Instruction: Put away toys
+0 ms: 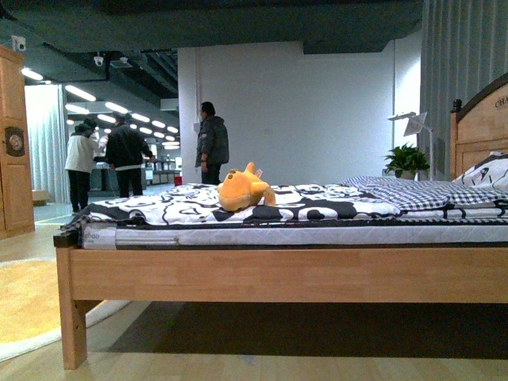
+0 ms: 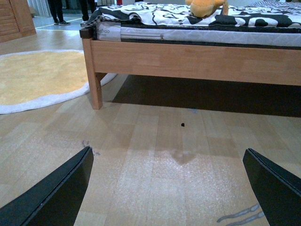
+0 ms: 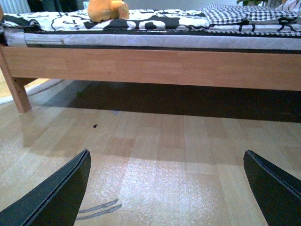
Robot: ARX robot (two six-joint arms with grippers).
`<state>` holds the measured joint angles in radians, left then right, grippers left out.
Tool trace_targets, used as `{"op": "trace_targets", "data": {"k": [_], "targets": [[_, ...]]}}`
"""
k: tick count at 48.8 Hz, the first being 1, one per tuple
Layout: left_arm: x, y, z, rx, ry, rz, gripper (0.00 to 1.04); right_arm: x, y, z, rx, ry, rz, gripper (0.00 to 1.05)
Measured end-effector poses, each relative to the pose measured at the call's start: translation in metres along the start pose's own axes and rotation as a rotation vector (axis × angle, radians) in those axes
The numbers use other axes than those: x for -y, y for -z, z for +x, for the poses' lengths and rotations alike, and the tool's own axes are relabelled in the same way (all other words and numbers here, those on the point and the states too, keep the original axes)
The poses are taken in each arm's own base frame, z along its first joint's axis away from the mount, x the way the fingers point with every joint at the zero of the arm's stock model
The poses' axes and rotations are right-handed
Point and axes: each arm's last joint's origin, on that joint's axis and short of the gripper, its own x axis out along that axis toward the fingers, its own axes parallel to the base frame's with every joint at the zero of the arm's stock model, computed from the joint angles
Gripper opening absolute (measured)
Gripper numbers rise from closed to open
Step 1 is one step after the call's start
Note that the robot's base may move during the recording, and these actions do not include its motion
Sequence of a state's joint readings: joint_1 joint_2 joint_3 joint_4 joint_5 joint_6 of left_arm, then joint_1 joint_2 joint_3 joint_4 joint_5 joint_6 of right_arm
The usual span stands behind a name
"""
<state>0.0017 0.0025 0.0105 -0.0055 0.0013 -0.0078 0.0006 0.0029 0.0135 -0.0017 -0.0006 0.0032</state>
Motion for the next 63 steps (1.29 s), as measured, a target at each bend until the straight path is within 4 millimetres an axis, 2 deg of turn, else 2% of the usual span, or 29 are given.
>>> {"op": "trace_targets", "data": {"k": [63], "targets": [[0.0, -0.0001, -0.0001, 0.001, -0.001, 0.0, 0.99, -0.0001, 0.0, 0.0, 0.0, -0.003, 0.0, 0.98]]}}
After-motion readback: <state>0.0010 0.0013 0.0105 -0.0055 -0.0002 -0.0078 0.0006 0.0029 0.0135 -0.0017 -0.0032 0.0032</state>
